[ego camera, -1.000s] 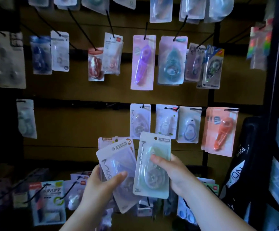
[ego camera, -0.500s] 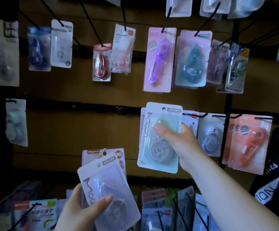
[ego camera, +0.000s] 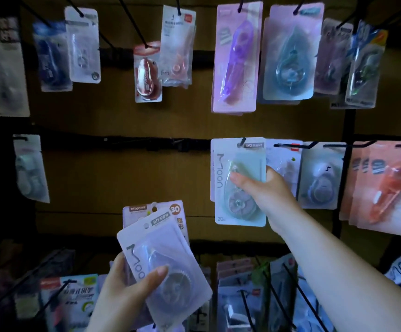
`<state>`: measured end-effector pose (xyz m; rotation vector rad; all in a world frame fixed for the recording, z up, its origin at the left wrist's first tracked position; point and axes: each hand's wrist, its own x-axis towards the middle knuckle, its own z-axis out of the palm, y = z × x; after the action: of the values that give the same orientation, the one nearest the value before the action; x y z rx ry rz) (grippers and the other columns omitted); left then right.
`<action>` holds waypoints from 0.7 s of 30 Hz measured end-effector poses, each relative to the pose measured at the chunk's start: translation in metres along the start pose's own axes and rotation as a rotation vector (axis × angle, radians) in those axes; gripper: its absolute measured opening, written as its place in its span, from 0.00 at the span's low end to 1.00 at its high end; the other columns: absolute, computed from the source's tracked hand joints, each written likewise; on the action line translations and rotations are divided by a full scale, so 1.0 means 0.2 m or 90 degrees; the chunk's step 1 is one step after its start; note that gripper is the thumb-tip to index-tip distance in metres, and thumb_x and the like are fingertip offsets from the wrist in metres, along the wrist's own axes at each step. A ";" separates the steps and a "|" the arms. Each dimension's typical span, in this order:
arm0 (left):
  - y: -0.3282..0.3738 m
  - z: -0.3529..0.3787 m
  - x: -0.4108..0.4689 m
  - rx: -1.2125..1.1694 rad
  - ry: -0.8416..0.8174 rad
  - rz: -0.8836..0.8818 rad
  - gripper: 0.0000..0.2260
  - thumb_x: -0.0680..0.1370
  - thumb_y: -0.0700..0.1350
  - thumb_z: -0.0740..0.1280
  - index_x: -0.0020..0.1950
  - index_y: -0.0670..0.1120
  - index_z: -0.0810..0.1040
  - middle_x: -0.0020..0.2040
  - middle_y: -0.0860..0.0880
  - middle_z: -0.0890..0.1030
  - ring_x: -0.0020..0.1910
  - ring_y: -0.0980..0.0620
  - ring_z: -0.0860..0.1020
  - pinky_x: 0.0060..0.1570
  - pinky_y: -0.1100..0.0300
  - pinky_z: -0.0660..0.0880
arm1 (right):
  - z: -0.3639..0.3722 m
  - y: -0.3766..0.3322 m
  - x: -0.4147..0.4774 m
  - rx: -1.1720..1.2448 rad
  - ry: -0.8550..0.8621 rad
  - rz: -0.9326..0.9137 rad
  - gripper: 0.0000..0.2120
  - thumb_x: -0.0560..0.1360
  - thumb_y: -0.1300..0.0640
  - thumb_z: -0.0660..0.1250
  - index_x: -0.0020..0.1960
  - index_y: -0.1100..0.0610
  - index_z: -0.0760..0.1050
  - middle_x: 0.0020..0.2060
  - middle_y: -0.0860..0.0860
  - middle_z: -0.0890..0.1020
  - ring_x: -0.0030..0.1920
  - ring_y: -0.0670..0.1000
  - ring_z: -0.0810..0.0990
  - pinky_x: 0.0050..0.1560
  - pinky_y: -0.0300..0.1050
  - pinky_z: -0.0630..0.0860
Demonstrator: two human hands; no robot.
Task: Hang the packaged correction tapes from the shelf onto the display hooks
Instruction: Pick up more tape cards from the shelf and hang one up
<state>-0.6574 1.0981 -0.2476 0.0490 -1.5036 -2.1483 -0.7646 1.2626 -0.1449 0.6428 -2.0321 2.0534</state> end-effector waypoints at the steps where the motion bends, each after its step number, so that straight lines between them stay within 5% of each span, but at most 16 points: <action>1: 0.01 -0.01 -0.04 -0.002 0.016 0.002 0.50 0.40 0.55 0.81 0.60 0.44 0.73 0.54 0.39 0.79 0.54 0.37 0.77 0.52 0.42 0.75 | 0.01 0.00 0.01 -0.015 0.012 0.005 0.11 0.70 0.52 0.70 0.51 0.52 0.75 0.46 0.46 0.81 0.48 0.48 0.80 0.47 0.43 0.76; 9: 0.10 -0.09 -0.15 0.045 -0.001 0.022 0.51 0.31 0.58 0.79 0.53 0.46 0.76 0.52 0.39 0.81 0.51 0.38 0.80 0.54 0.40 0.75 | 0.06 0.00 0.08 -0.048 0.037 0.084 0.22 0.69 0.50 0.71 0.60 0.57 0.75 0.56 0.52 0.81 0.56 0.54 0.79 0.59 0.48 0.74; 12: 0.10 -0.10 -0.16 0.063 -0.033 0.028 0.44 0.34 0.52 0.81 0.50 0.48 0.76 0.48 0.42 0.83 0.45 0.44 0.82 0.42 0.50 0.79 | 0.09 0.02 0.10 -0.029 0.032 0.095 0.19 0.70 0.52 0.70 0.59 0.58 0.75 0.57 0.54 0.81 0.53 0.53 0.79 0.54 0.46 0.73; 14: 0.10 -0.11 -0.14 0.097 -0.035 0.035 0.49 0.29 0.55 0.79 0.50 0.48 0.76 0.44 0.46 0.84 0.44 0.47 0.82 0.38 0.55 0.78 | 0.10 0.03 0.12 -0.026 0.032 0.097 0.17 0.71 0.52 0.70 0.57 0.57 0.75 0.57 0.54 0.81 0.50 0.52 0.77 0.51 0.45 0.71; 17: 0.09 -0.11 -0.09 0.115 -0.027 0.034 0.46 0.37 0.52 0.77 0.56 0.47 0.75 0.50 0.45 0.82 0.50 0.44 0.79 0.52 0.47 0.76 | 0.10 0.04 0.17 -0.033 0.029 0.091 0.16 0.71 0.52 0.69 0.56 0.57 0.75 0.57 0.54 0.81 0.50 0.51 0.76 0.50 0.45 0.70; 21: 0.09 -0.11 -0.05 0.082 -0.037 0.028 0.37 0.43 0.49 0.76 0.52 0.48 0.75 0.50 0.42 0.82 0.49 0.42 0.81 0.45 0.48 0.78 | 0.09 0.05 0.16 -0.015 0.041 0.083 0.22 0.70 0.51 0.70 0.60 0.57 0.72 0.57 0.52 0.79 0.53 0.51 0.76 0.51 0.46 0.72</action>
<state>-0.6344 1.0787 -0.2433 -0.0007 -1.6594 -2.0323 -0.7938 1.2383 -0.1416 0.4452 -2.1093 2.0867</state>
